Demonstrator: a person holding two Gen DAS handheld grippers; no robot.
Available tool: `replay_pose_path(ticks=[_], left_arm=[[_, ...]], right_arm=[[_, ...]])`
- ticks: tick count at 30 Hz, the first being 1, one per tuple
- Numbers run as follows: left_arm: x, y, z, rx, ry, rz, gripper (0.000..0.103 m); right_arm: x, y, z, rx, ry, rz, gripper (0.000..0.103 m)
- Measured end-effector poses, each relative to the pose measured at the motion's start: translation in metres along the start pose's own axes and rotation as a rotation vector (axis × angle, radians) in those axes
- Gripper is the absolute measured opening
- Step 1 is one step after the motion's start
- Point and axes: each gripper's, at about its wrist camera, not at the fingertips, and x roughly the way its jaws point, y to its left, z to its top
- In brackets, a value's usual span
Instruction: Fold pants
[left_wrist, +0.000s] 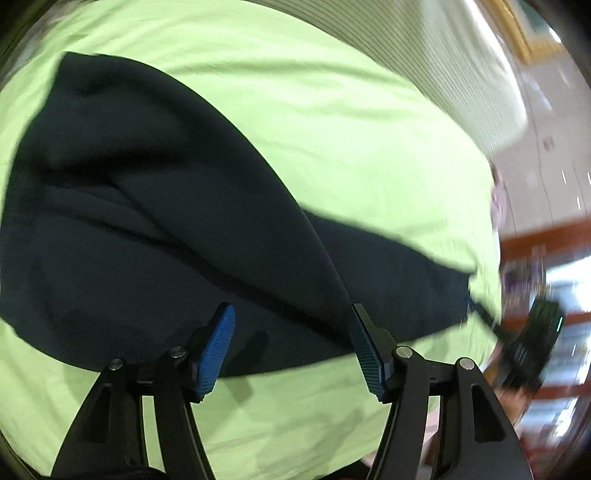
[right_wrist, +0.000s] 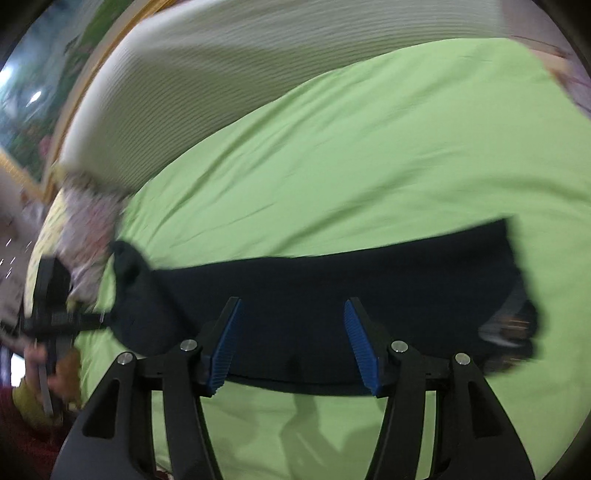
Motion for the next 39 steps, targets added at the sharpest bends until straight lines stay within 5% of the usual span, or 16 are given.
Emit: replay_pose_path(ticks=[5, 8, 16, 18, 21, 23, 24, 25, 33, 39], left_arm=[[-0.017, 0.012, 0.048, -0.146, -0.042, 0.044, 0.065], [-0.02, 0.01, 0.078, -0.229, -0.072, 0.142, 0.066], [0.018, -0.001, 0.119, -0.292, 0.006, 0.36, 0.065], [0.024, 0.0, 0.12, -0.306, 0.01, 0.382, 0.058], [0.025, 0.012, 0.122, -0.303, -0.005, 0.354, 0.023], [0.023, 0.023, 0.112, -0.285, -0.018, 0.329, 0.012], [0.018, 0.022, 0.109, -0.275, -0.041, 0.305, 0.008], [0.015, 0.028, 0.104, -0.271, -0.052, 0.292, 0.006], [-0.049, 0.037, 0.051, -0.257, -0.244, 0.103, 0.004], [-0.051, 0.078, -0.018, -0.342, -0.261, -0.017, 0.004]], right_arm=[[0.045, 0.057, 0.002, -0.115, 0.079, 0.118, 0.058], [0.069, 0.088, 0.001, -0.192, 0.12, 0.157, 0.058], [0.128, 0.144, -0.009, -0.402, 0.246, 0.183, 0.058], [0.135, 0.147, -0.013, -0.437, 0.268, 0.185, 0.058], [0.144, 0.149, -0.018, -0.464, 0.285, 0.178, 0.056], [0.148, 0.151, -0.021, -0.46, 0.296, 0.204, 0.024], [0.15, 0.151, -0.022, -0.461, 0.303, 0.198, 0.016], [0.15, 0.151, -0.022, -0.465, 0.302, 0.192, 0.007], [0.121, 0.162, -0.016, -0.523, 0.264, 0.252, 0.006], [0.119, 0.179, -0.038, -0.639, 0.304, 0.214, 0.006]])
